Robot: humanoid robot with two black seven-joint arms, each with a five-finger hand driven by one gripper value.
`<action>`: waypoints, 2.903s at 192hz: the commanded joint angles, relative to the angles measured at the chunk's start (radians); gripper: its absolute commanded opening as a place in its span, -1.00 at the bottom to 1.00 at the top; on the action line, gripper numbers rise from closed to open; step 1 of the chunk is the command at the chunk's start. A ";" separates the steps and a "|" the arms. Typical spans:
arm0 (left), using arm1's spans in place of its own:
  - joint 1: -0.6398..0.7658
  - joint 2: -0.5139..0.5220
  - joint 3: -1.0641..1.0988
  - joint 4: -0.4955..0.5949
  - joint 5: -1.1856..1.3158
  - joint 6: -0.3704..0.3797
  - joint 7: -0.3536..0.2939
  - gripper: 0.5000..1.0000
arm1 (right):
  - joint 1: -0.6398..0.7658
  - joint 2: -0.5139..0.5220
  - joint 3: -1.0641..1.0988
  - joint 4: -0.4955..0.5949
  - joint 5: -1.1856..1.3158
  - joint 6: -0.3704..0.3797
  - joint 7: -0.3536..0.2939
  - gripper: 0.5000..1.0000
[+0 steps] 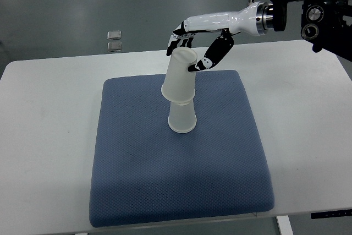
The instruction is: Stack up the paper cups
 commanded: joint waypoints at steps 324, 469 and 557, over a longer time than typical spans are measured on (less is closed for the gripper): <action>0.000 0.000 0.000 0.000 0.000 0.000 0.000 1.00 | -0.041 0.026 -0.014 0.005 -0.032 -0.042 -0.051 -0.40; 0.000 0.000 0.000 0.000 0.000 0.000 0.000 1.00 | -0.084 0.026 -0.011 0.003 -0.047 -0.048 -0.049 0.61; 0.000 0.000 0.000 0.000 0.000 0.000 0.000 1.00 | -0.227 -0.013 0.178 -0.078 0.028 -0.142 -0.056 0.61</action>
